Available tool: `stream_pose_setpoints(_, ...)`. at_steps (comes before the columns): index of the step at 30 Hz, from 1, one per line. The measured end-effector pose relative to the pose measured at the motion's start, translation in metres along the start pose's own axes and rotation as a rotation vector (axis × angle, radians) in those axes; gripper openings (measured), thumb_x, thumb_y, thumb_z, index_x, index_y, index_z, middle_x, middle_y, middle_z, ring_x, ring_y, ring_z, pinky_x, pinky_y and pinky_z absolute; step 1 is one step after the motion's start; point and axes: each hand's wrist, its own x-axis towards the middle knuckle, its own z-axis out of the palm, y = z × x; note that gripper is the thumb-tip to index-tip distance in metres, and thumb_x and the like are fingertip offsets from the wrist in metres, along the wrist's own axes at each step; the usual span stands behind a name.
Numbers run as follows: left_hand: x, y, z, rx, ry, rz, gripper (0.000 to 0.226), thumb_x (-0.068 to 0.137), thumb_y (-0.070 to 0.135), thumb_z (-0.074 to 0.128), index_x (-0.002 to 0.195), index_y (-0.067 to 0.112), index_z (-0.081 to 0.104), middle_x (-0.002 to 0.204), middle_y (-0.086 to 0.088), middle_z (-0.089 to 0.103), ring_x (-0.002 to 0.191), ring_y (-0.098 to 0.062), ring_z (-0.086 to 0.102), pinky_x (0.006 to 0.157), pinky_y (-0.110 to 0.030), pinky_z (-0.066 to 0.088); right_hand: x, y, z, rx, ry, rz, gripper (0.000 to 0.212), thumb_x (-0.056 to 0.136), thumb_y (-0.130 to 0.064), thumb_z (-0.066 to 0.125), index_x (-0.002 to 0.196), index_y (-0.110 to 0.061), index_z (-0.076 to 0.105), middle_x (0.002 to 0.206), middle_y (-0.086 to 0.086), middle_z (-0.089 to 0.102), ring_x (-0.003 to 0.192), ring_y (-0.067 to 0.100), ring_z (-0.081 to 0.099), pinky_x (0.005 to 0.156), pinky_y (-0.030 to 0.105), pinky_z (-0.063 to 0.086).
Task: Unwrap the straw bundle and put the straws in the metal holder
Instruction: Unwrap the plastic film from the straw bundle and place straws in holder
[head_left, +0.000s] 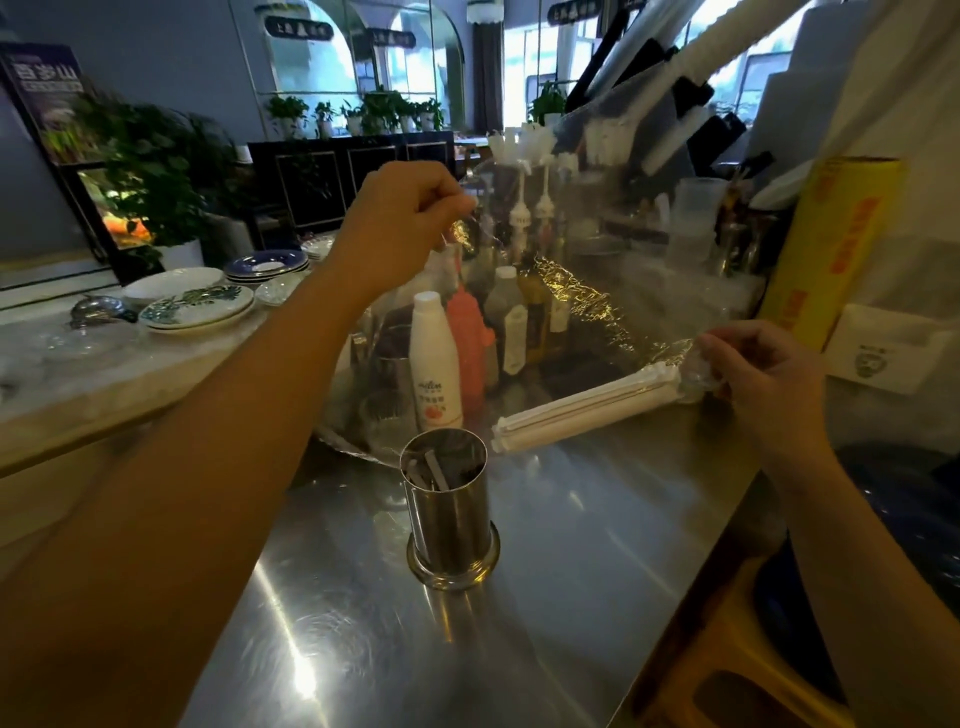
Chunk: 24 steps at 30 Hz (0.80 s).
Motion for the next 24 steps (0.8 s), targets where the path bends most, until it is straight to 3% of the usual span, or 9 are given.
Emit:
stream_pose_setpoints(4,-0.009,-0.015,-0.006,-0.007,0.015,-0.046,0.021,0.090,0.019,0.056,0.089,0.000,0.065,0.066,0.004,0.058,0.056,-0.002,0.054,0.058,-0.009,0.047,0.005,-0.003,0.010,-0.010,-0.041,0.002,0.011,0.085,-0.022,0.058,0.094,-0.019,0.061,0.079,-0.010,0.059,0.067,0.000,0.055,0.057,0.010,0.047)
stream_pose_setpoints(7,-0.013,-0.025,-0.009,-0.002,0.017,-0.071,0.019,0.090,0.020,0.056,0.089,0.003,0.065,0.068,0.007,0.058,0.059,-0.002,0.056,0.063,-0.018,0.050,0.008,-0.006,0.015,-0.005,-0.042,-0.015,0.008,0.083,-0.022,0.060,0.091,-0.022,0.061,0.076,-0.009,0.059,0.062,-0.004,0.055,0.054,0.010,0.047)
stream_pose_setpoints(12,-0.017,-0.037,-0.013,-0.038,0.029,-0.129,0.021,0.090,0.020,0.057,0.086,0.001,0.064,0.073,-0.011,0.065,0.063,-0.019,0.061,0.068,-0.033,0.053,0.012,-0.009,0.022,-0.008,-0.046,-0.063,0.010,0.083,-0.020,0.060,0.092,-0.024,0.060,0.077,-0.013,0.058,0.063,-0.003,0.056,0.055,0.005,0.046)
stream_pose_setpoints(14,-0.019,-0.039,-0.013,-0.027,0.026,-0.136,0.020,0.090,0.021,0.056,0.086,0.003,0.064,0.072,-0.007,0.064,0.062,-0.017,0.061,0.067,-0.027,0.052,0.013,-0.007,0.024,-0.032,-0.054,-0.068,0.011,0.083,-0.020,0.059,0.094,-0.023,0.059,0.077,-0.014,0.058,0.064,0.000,0.056,0.057,0.006,0.047)
stream_pose_setpoints(18,-0.022,-0.041,-0.011,-0.015,0.016,-0.133,0.018,0.090,0.020,0.056,0.085,0.005,0.064,0.066,0.005,0.060,0.052,0.003,0.055,0.056,-0.007,0.047,0.011,0.001,0.027,-0.034,-0.070,-0.069,0.010,0.084,-0.019,0.060,0.092,-0.024,0.060,0.077,-0.013,0.059,0.060,-0.006,0.056,0.056,0.006,0.048)
stream_pose_setpoints(24,-0.023,-0.040,-0.008,-0.039,-0.010,-0.143,0.019,0.090,0.021,0.055,0.091,0.004,0.064,0.068,0.004,0.060,0.058,-0.006,0.057,0.058,-0.012,0.049,0.010,0.010,0.027,-0.017,-0.082,-0.040,0.009,0.083,-0.022,0.059,0.090,-0.028,0.060,0.077,-0.012,0.060,0.061,-0.008,0.056,0.057,0.005,0.047)
